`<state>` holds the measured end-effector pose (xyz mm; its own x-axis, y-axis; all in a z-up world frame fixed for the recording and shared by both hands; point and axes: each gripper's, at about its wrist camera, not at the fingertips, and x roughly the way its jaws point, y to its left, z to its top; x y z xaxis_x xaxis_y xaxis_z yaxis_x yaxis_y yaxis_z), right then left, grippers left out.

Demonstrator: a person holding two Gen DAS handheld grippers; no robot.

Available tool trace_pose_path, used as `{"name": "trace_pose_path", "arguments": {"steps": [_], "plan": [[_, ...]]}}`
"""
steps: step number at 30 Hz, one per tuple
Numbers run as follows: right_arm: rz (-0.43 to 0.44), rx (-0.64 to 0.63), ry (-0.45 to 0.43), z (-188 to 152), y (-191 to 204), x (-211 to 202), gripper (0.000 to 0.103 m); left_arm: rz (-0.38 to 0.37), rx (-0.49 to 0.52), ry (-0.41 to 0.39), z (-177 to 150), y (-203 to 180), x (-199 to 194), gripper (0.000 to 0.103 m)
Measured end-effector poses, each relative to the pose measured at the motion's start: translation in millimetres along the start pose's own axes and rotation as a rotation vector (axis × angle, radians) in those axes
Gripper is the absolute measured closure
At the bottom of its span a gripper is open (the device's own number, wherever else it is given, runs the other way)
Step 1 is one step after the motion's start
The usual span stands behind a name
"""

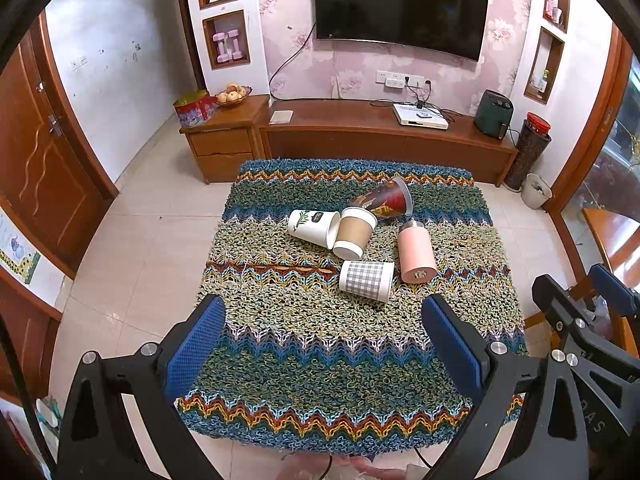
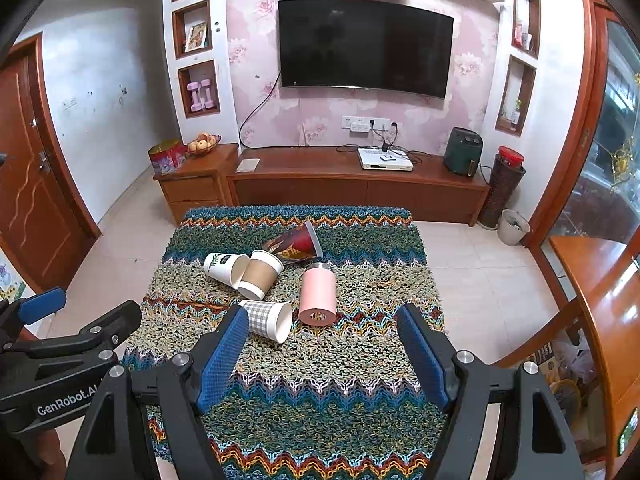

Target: Flip cup upright

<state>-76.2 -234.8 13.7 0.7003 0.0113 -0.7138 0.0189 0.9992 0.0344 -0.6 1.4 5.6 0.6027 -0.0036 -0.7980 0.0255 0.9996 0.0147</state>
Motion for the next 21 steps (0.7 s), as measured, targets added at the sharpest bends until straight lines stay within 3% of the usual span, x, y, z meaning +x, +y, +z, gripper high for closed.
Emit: {"name": "trace_pose_path", "arguments": {"steps": [21], "plan": [[-0.003, 0.017, 0.076, 0.3, -13.9, 44.6, 0.026, 0.006, 0.022, 0.045, 0.6, -10.5, 36.5, 0.004]]}}
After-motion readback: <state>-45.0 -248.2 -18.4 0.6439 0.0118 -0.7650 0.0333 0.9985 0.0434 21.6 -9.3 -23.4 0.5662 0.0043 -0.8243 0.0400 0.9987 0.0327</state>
